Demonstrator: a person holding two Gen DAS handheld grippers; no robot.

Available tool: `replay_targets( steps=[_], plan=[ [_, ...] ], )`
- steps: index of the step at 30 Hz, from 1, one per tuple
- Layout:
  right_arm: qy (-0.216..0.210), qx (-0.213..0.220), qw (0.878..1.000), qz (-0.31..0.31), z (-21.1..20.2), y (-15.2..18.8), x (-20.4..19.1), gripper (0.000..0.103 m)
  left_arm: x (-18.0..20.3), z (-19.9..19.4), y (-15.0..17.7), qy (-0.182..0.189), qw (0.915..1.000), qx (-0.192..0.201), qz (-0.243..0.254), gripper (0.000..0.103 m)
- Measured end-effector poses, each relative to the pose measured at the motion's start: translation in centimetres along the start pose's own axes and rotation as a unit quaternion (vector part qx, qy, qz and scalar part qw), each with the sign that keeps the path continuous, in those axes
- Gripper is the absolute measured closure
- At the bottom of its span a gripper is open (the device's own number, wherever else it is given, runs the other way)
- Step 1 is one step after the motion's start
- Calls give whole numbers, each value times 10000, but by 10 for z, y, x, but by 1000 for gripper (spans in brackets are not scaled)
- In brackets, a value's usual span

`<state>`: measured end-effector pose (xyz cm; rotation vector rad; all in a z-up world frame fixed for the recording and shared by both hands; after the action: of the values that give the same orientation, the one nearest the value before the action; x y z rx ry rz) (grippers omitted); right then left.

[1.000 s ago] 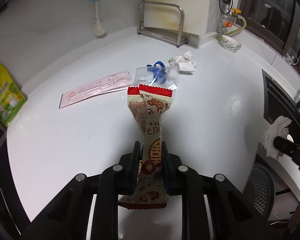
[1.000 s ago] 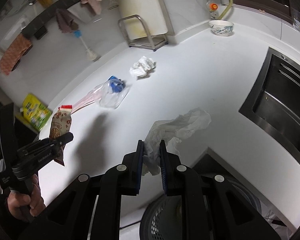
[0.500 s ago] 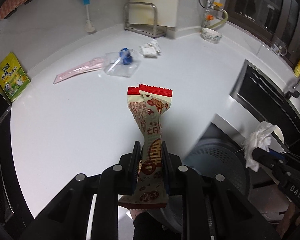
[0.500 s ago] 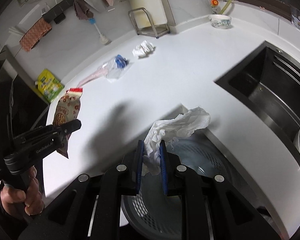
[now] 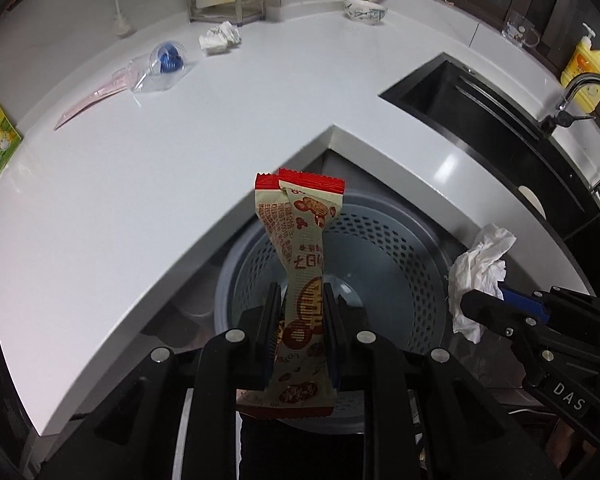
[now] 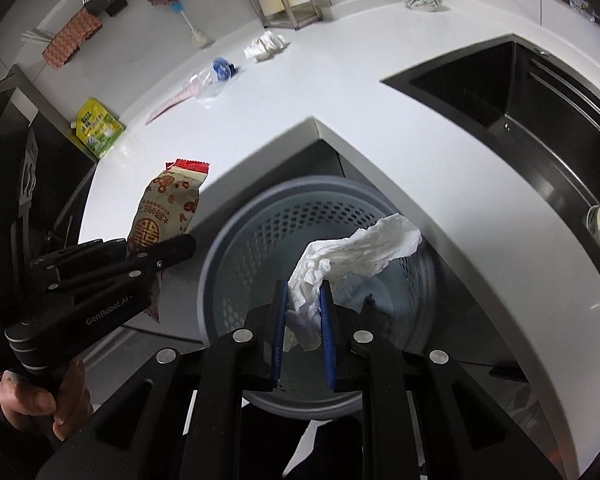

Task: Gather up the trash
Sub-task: 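Carry wrapper and film over the wastebasket and open both tools, then withdraw both tools from the wastebasket toward the countertop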

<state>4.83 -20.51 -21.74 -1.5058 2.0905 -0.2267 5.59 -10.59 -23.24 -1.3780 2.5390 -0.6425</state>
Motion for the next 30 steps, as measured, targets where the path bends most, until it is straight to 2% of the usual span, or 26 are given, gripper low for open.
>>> replay_targets(
  steps=[5, 8, 11, 12, 13, 26, 30],
  plan=[
    [-131, -91, 9999, -31, 8, 8, 3, 86, 2, 1, 6, -116, 9999, -25, -80, 82],
    [-197, -131, 9997, -19, 12, 9, 2, 85, -1, 1, 9, -138, 9998, -55, -160, 75],
    [-258, -155, 9995, -34, 12, 8, -1, 65, -5, -1, 11, -192, 9995, -65, -247, 61],
    [-264, -135, 9996, -40, 12, 7, -1, 57, -7, -2, 12, -210, 9994, -37, -279, 49],
    [-270, -98, 9996, -50, 10, 6, -2, 55, -9, -5, 12, -228, 9993, 9, -310, 42],
    [-359, -102, 9992, -128, 9, 2, -11, 55, -26, -26, 8, -403, 9979, 250, -444, 40],
    [-415, -43, 9990, -140, 9, -8, -18, 55, -38, -37, 2, -500, 9967, 381, -508, 37]
  ],
)
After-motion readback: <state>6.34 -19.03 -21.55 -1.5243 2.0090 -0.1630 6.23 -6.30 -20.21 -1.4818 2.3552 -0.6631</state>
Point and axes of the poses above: each gripper's, at about its wrist camera, not at the fingertips, and z roughly the way its jaws point, x to its right, y to its underside, the point moved 9 cm from there along z, roughly the way its jaws point
